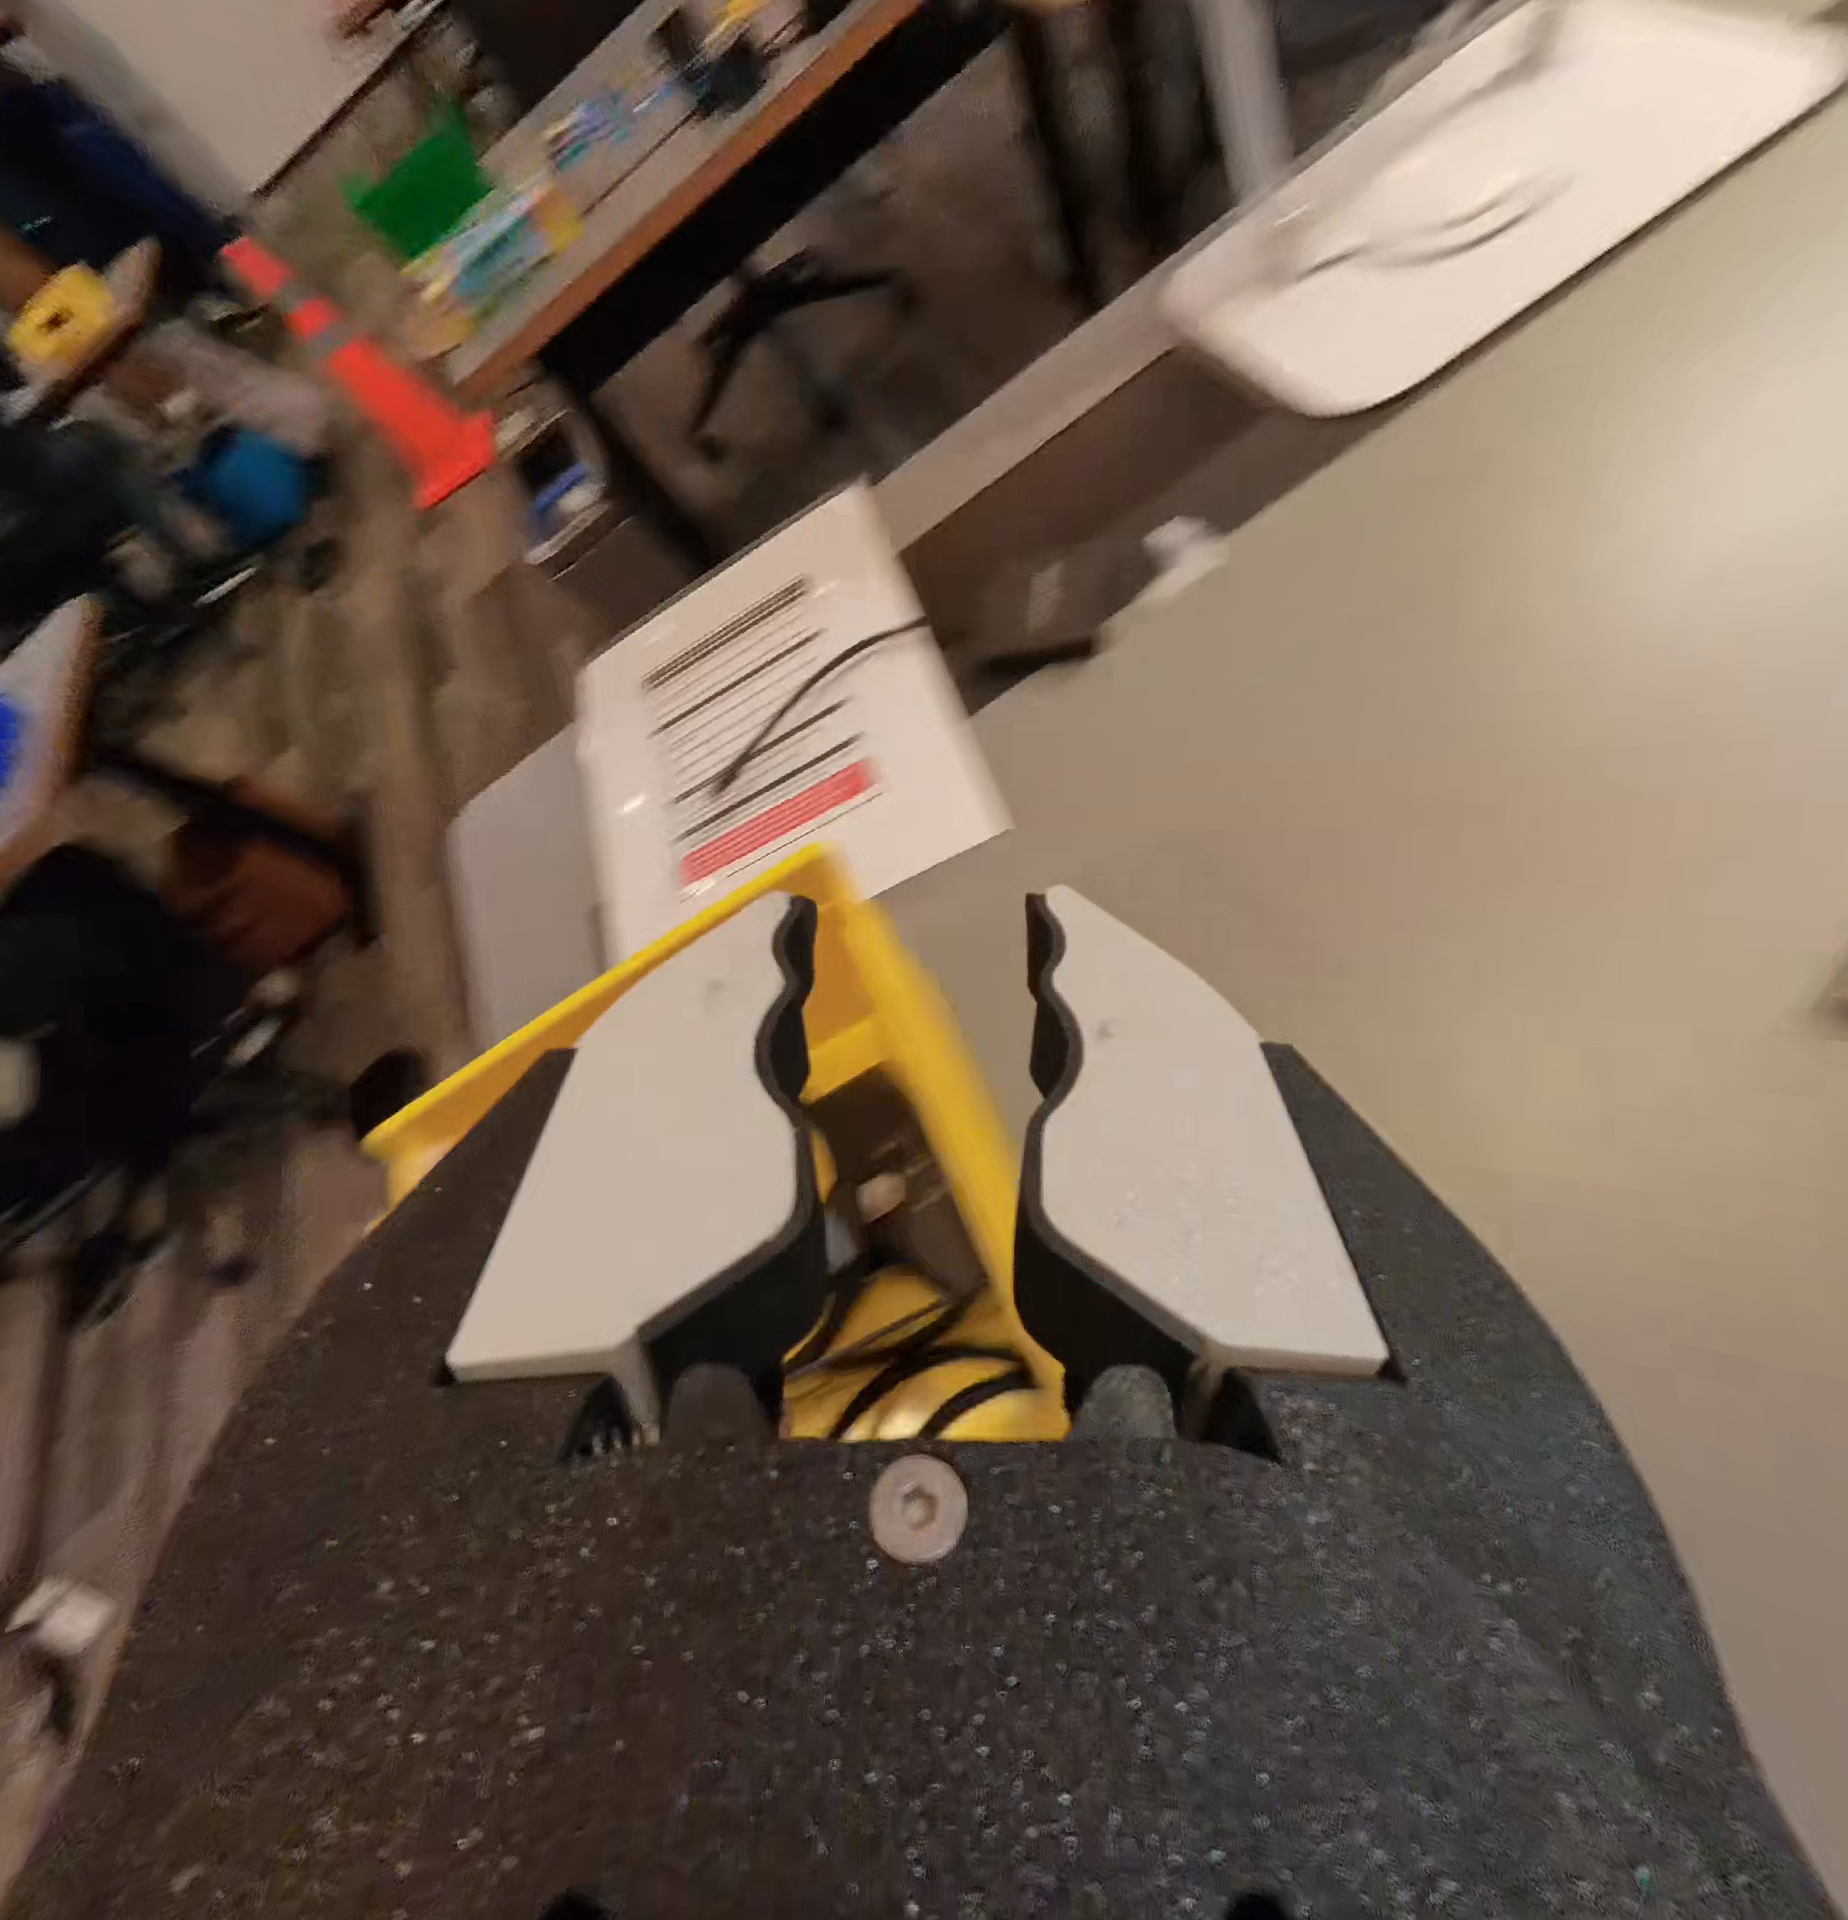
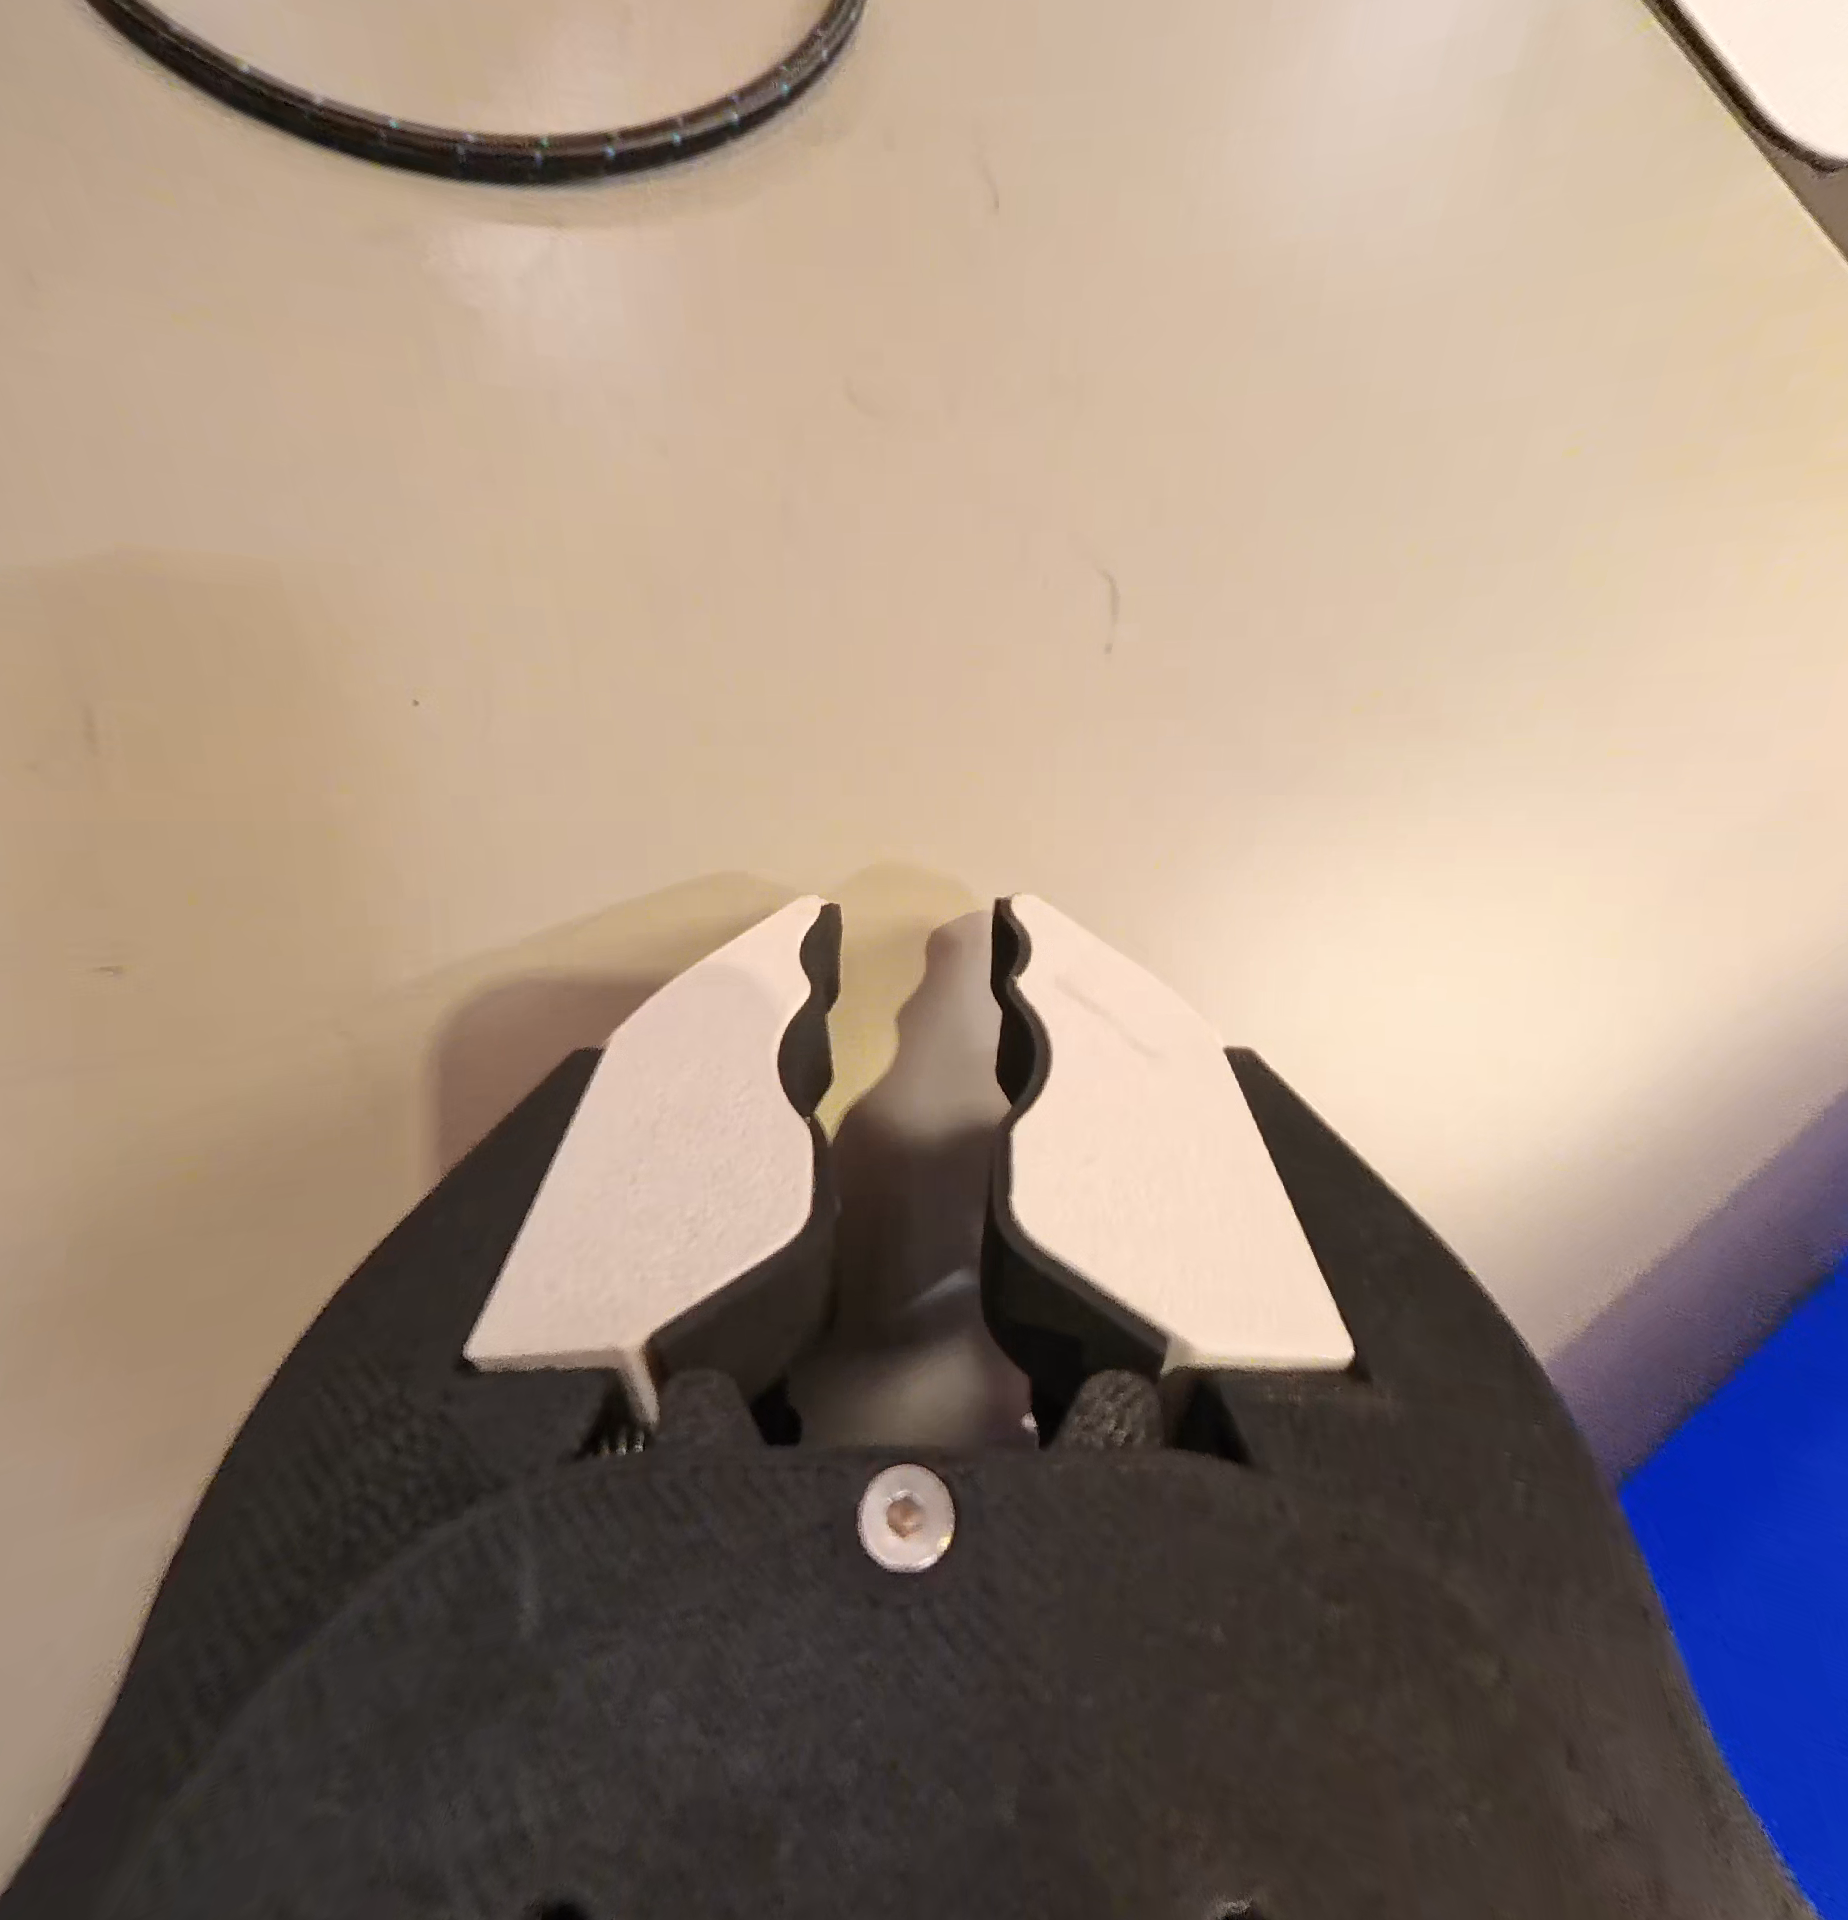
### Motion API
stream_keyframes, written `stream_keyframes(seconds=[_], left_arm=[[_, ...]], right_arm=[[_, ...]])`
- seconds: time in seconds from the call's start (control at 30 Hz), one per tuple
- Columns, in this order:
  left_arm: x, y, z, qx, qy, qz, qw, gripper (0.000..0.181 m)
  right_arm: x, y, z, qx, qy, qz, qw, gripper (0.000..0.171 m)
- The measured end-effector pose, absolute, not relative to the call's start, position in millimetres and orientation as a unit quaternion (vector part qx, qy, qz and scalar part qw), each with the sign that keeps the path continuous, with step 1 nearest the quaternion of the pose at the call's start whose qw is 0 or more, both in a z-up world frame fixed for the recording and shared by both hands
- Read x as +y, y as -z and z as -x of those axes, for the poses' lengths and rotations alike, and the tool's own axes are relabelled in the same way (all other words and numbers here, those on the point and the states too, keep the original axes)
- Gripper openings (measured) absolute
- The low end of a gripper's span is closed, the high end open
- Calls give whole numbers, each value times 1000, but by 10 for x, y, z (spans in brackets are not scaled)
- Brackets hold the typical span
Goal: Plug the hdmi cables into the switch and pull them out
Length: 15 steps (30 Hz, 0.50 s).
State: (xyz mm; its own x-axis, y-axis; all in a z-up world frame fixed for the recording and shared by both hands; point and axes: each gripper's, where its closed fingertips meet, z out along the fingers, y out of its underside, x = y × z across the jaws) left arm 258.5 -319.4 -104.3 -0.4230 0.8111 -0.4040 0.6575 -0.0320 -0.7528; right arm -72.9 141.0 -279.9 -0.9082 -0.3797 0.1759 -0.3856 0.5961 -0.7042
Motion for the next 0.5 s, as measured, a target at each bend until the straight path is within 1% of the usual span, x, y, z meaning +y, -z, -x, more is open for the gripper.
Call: stream_keyframes(seconds=[0.07, 0.17, 0.23, 0.3, 0.4, 0.5], left_arm=[[-3560, 1124, -2991, -712, -471, 520, 20, 38], [-3991, 1425, -3521, -757, -407, 506, -67, 38], [-4237, 1566, -3750, -753, -387, 517, -127, 38], [-4411, 1689, -3825, -724, -374, 553, -170, 38], [-4557, 1879, -3723, -660, -355, 628, -210, 37], [-4732, 2036, -3662, -618, -326, 664, -266, 37]], right_arm=[[1378, 2802, 717, -894, -394, -215, 0, 28], [1339, 2809, 723, -897, -390, -209, -6, 29], [1325, 2813, 723, -898, -389, -208, -9, 29], [1320, 2815, 722, -898, -387, -207, -12, 29], [1318, 2826, 729, -902, -382, -203, -18, 29], [1310, 2828, 738, -903, -381, -198, -19, 30]])
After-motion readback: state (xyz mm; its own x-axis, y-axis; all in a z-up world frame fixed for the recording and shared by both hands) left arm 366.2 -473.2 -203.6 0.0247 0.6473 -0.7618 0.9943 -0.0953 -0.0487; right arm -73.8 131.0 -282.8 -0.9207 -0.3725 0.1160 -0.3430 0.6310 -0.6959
